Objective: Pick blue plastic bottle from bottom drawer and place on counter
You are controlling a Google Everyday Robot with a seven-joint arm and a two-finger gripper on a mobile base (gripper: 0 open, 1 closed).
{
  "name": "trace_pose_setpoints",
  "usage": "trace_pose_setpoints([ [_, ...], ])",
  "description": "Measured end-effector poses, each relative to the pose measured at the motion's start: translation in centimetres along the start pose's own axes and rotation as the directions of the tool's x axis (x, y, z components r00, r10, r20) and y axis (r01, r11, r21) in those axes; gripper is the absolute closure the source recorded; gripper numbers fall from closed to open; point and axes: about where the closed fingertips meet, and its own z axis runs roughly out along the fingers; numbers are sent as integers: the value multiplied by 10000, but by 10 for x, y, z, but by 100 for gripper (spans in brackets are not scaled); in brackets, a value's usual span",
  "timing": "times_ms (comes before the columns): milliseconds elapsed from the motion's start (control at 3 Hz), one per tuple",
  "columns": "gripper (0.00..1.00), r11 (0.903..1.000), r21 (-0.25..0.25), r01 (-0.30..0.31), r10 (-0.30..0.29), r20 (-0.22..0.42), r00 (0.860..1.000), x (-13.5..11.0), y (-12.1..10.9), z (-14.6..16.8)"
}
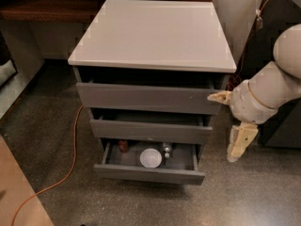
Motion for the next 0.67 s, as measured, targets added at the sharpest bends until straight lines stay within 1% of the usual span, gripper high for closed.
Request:
trace_pose_setpoints([
  [333,0,10000,-12,17,-17,404,9992,7,-8,37],
  [667,0,10000,-12,17,-17,404,9992,7,-8,37],
])
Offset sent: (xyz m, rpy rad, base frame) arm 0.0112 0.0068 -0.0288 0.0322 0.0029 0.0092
